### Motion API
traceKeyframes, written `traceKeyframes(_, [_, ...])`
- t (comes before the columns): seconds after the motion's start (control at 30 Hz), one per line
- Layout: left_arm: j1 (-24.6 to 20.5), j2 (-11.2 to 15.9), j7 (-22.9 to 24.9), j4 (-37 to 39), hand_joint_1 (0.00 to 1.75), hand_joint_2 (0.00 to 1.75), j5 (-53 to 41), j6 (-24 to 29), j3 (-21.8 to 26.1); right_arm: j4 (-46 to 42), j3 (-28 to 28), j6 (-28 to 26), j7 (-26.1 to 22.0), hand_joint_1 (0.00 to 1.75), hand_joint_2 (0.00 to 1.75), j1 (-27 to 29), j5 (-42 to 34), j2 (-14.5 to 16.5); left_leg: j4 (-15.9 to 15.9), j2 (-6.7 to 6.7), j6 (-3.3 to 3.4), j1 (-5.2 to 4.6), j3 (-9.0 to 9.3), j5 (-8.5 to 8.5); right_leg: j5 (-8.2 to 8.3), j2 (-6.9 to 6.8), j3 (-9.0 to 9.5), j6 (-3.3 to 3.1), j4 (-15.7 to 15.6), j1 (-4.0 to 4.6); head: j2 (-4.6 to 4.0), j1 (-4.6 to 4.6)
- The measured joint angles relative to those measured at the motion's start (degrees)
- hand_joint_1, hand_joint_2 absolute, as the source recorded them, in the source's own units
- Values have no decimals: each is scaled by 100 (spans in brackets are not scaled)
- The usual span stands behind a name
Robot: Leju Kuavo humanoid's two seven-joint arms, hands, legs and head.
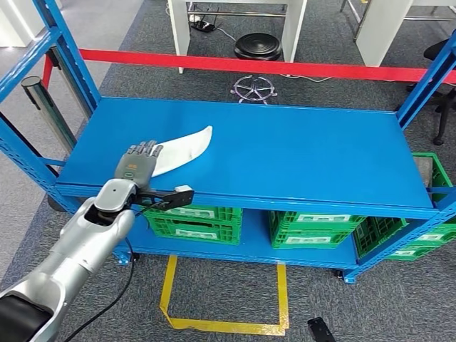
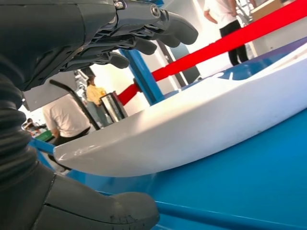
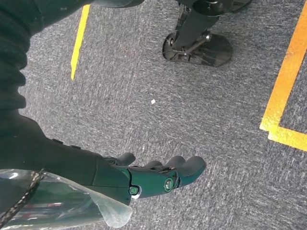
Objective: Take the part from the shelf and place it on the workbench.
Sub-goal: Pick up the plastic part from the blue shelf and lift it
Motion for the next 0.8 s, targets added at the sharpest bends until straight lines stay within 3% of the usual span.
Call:
traceKeyframes(0.33, [-145,-307,-164,491,0,175,-22,115,-21,19,172,23,5,0,175,9,-187,4,0,0,0,-1,0,0,0,1,0,0,1,0,0,-1])
traceKeyframes(0.8, [-156,-333,-158,690,0,175,-5,116,1,24,292,0,48,0,175,119,-358,4,0,0,-1,-1,0,0,0,0,-2,0,7,0,0,0])
